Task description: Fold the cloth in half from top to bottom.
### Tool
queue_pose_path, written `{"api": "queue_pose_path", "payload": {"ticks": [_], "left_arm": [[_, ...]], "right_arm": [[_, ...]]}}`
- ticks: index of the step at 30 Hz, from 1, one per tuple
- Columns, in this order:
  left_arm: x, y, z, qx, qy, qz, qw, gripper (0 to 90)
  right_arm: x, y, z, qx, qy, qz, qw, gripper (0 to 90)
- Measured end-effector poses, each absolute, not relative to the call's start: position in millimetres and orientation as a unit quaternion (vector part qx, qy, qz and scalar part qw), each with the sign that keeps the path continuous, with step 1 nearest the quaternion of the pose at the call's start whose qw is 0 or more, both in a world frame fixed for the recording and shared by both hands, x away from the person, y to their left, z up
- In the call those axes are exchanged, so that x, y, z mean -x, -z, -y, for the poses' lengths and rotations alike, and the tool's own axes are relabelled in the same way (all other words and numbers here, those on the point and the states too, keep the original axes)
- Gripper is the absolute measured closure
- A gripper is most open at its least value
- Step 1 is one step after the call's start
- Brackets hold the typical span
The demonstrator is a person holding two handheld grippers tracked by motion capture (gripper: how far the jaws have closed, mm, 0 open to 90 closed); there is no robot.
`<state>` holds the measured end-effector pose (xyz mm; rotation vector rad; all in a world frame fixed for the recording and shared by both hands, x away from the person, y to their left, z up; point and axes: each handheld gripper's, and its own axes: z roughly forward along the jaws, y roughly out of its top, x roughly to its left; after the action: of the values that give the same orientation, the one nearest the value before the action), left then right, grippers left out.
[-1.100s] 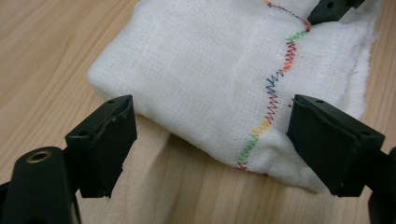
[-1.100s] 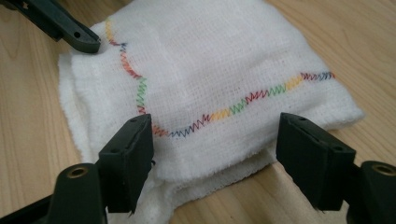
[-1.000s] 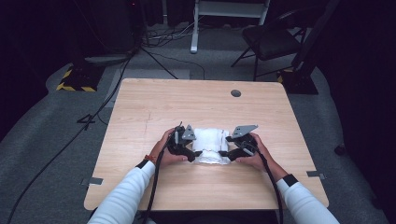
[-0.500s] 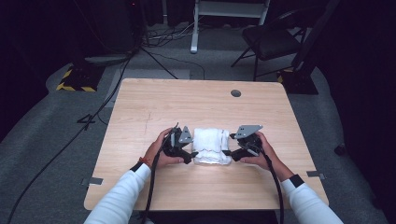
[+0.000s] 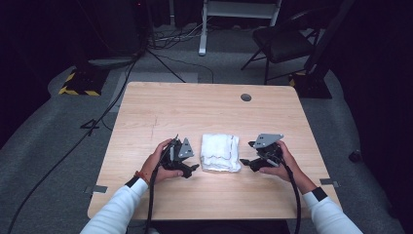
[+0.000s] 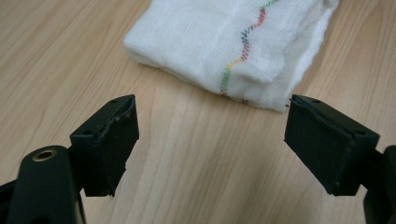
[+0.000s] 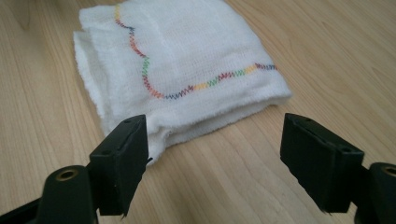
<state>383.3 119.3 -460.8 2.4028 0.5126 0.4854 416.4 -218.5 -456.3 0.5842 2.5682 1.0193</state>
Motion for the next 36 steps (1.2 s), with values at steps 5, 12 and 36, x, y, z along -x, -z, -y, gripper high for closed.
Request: {"api": "queue_pose_path", "payload": {"ticks": [5, 12, 36], "left_arm": [[-375.7, 461.4, -129.9, -0.911, -0.186, -0.206, 0.304, 17.1], [-364.2, 467.4, -138.6, -0.91, -0.197, -0.217, 0.293, 18.4], [-347.8, 482.3, -203.9, -0.89, -0.181, -0.285, 0.308, 16.5]], "right_arm": [[-409.5, 458.0, 232.7, -0.211, -0.342, -0.899, 0.171, 24.4], [-402.5, 459.0, 252.2, -0.228, -0.332, -0.897, 0.18, 24.2], [-382.5, 483.7, 329.6, -0.297, -0.308, -0.882, 0.199, 22.9]]}}
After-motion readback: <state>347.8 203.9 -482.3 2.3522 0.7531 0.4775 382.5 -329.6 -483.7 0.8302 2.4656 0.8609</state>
